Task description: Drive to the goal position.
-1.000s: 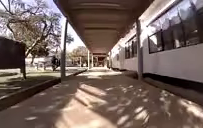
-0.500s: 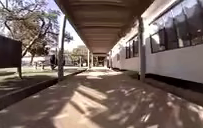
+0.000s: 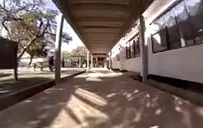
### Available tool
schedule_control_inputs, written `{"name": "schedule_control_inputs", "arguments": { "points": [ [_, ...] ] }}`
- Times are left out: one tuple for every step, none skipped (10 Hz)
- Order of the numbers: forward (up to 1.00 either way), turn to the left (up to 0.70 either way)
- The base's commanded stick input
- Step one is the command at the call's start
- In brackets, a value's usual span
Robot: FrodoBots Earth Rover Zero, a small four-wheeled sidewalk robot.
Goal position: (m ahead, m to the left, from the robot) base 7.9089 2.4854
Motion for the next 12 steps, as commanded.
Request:
{"name": "schedule_control_inputs", "arguments": {
  "points": [
    [0.50, 0.00],
    [0.50, 0.00],
    [0.50, 0.00],
    [0.50, 0.00],
    [0.50, 0.00],
    [0.50, 0.00],
    [0.50, 0.00],
    [0.50, 0.00],
    [0.50, 0.00],
    [0.50, 0.00],
    [0.50, 0.00],
    [0.50, 0.00]
  ]
}}
